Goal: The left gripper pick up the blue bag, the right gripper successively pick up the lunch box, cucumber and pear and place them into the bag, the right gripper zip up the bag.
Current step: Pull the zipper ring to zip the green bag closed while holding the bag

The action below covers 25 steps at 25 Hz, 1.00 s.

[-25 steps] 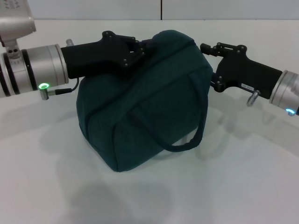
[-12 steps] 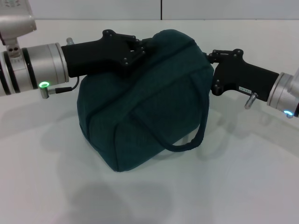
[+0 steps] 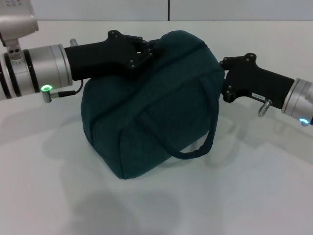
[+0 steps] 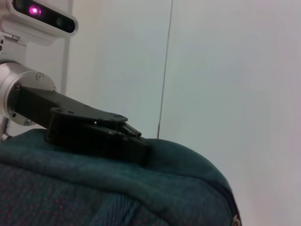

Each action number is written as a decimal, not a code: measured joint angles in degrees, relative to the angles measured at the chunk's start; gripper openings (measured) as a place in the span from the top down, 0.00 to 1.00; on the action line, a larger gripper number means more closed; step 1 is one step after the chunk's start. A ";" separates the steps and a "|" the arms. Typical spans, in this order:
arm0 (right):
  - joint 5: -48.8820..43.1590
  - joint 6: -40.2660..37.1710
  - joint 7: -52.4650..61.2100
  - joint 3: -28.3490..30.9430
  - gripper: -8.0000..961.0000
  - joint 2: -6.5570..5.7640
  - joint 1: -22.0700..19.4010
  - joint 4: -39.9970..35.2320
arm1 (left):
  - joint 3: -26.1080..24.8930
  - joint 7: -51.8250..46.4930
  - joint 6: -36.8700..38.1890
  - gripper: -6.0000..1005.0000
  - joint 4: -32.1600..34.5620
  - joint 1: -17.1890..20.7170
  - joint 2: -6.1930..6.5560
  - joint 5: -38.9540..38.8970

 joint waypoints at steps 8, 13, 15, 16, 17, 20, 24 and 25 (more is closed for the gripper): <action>0.22 0.49 -0.20 1.35 0.95 0.01 -0.50 0.00 | 0.00 0.00 0.20 0.90 0.00 0.01 -0.03 0.01; 0.13 2.96 -0.46 1.77 0.96 -0.11 -0.82 0.10 | 0.00 0.00 0.42 0.90 0.02 0.25 -0.08 -0.57; 0.10 3.63 -0.50 1.77 0.96 -0.13 -1.02 0.44 | 0.01 -0.01 0.43 0.89 0.15 0.29 -0.09 -0.82; 0.10 3.63 -0.50 1.77 0.96 -0.13 -1.02 0.44 | 0.01 -0.03 0.44 0.89 0.18 0.31 -0.09 -0.95; 0.10 3.63 -0.50 1.77 0.96 -0.13 -1.02 0.44 | 0.01 -0.13 0.45 0.89 0.18 0.33 -0.10 -1.06; 0.19 4.09 -0.38 1.77 0.95 -0.37 -1.31 1.79 | 0.00 -0.39 0.45 0.89 0.06 0.33 -0.10 -1.62; 0.45 4.43 -0.29 1.77 0.93 -0.45 -1.35 2.80 | 0.01 -0.38 0.45 0.89 0.02 0.32 -0.11 -2.46; 0.48 4.44 -0.32 1.80 0.92 -0.30 -1.42 2.81 | 0.01 -0.33 0.44 0.89 0.01 0.32 -0.22 -2.62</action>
